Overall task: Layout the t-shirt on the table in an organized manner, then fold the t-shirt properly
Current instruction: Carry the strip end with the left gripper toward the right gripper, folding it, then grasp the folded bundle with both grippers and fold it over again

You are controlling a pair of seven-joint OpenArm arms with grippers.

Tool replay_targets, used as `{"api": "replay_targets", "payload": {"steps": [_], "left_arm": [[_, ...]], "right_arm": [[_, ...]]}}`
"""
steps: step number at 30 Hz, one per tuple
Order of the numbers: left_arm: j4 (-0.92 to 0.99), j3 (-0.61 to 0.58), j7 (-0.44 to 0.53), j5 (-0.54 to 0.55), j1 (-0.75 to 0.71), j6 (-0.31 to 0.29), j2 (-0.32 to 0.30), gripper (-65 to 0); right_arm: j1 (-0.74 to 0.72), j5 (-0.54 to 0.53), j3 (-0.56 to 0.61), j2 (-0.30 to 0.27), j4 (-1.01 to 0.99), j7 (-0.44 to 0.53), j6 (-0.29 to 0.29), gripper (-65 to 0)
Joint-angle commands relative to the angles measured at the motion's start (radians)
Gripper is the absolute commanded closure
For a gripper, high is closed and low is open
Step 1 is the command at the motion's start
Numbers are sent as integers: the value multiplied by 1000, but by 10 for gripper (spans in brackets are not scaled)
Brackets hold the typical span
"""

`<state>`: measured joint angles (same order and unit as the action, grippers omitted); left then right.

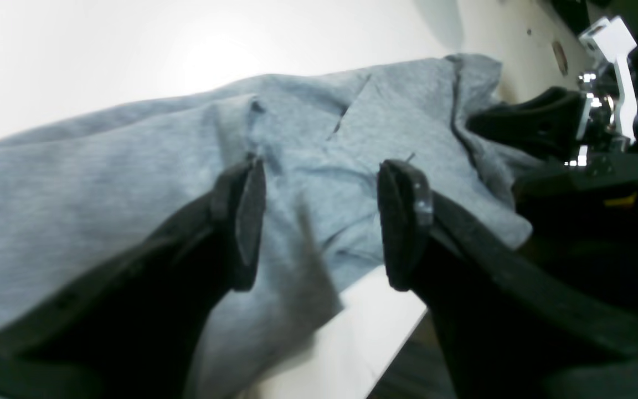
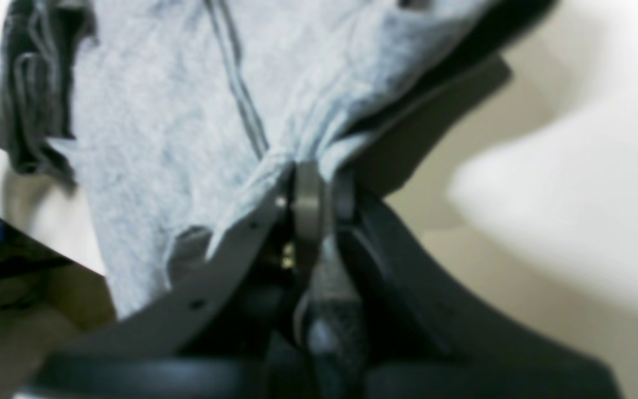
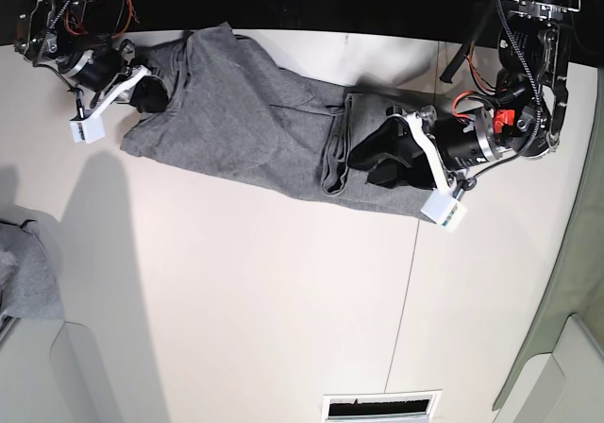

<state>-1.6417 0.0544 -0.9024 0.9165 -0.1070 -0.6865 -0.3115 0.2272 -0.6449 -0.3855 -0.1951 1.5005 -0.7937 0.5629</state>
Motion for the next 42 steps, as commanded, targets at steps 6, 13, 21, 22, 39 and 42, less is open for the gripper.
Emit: {"api": "replay_targets", "payload": {"steps": [6, 13, 21, 22, 39, 42], "left_arm": [[-16, 102, 2, 30, 8, -12, -41, -346], [-8, 71, 13, 27, -53, -12, -31, -346], [150, -87, 121, -161, -79, -12, 83, -346], [180, -97, 141, -177, -77, -12, 97, -346], [238, -101, 172, -211, -76, -12, 128, -346], [237, -99, 164, -211, -76, -12, 128, -346]], "right_arm": [[-5, -39, -121, -164, 14, 22, 9, 0], [-14, -151, -220, -298, 20, -26, 11, 0], [-108, -224, -216, -224, 182, -57, 25, 0], [-119, -224, -207, -196, 214, -59, 25, 0], [-152, 2, 420, 104, 249, 12, 17, -337], [-154, 2, 475, 104, 249, 19, 17, -371]]}}
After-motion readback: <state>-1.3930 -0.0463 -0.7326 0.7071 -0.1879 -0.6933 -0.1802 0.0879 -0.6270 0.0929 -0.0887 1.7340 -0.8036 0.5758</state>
